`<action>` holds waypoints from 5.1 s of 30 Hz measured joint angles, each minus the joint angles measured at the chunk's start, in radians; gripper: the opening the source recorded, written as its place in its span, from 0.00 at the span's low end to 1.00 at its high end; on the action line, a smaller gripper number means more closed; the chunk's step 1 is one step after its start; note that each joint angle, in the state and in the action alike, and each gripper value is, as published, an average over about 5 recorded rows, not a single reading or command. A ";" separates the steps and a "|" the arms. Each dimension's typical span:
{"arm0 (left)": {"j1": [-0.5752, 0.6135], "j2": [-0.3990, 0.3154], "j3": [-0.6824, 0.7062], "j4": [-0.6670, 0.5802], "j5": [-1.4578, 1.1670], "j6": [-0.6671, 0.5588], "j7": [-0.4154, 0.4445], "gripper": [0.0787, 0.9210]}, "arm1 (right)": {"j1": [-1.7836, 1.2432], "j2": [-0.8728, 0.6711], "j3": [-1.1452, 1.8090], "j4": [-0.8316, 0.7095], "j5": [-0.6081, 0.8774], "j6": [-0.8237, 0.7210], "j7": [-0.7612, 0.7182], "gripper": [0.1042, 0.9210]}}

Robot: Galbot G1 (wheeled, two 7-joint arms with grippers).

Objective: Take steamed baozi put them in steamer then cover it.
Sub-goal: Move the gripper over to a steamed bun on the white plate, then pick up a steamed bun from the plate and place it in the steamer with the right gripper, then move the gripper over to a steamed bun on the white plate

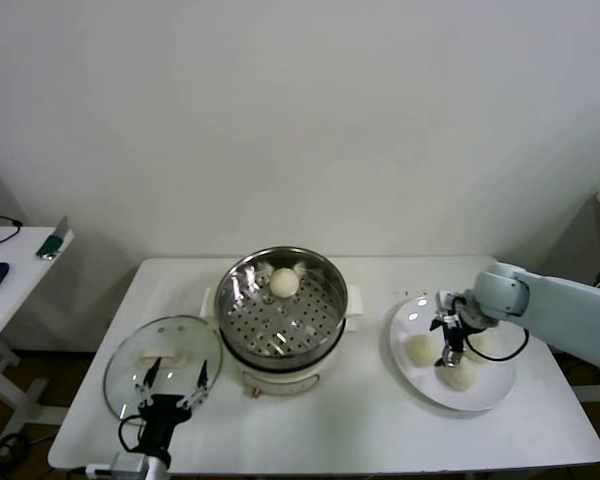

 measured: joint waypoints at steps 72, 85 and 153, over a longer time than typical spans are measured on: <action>0.007 -0.008 -0.012 -0.032 -0.003 -0.003 -0.006 0.88 | 0.504 0.699 -0.191 -0.018 0.534 -0.116 0.067 0.67; 0.006 -0.010 -0.018 -0.032 -0.010 -0.006 -0.011 0.88 | 0.388 0.846 -0.195 -0.145 0.477 -0.133 0.105 0.67; -0.031 -0.025 -0.025 0.015 -0.007 -0.002 -0.007 0.88 | 0.128 -0.170 -0.129 0.102 -0.062 0.082 -0.114 0.88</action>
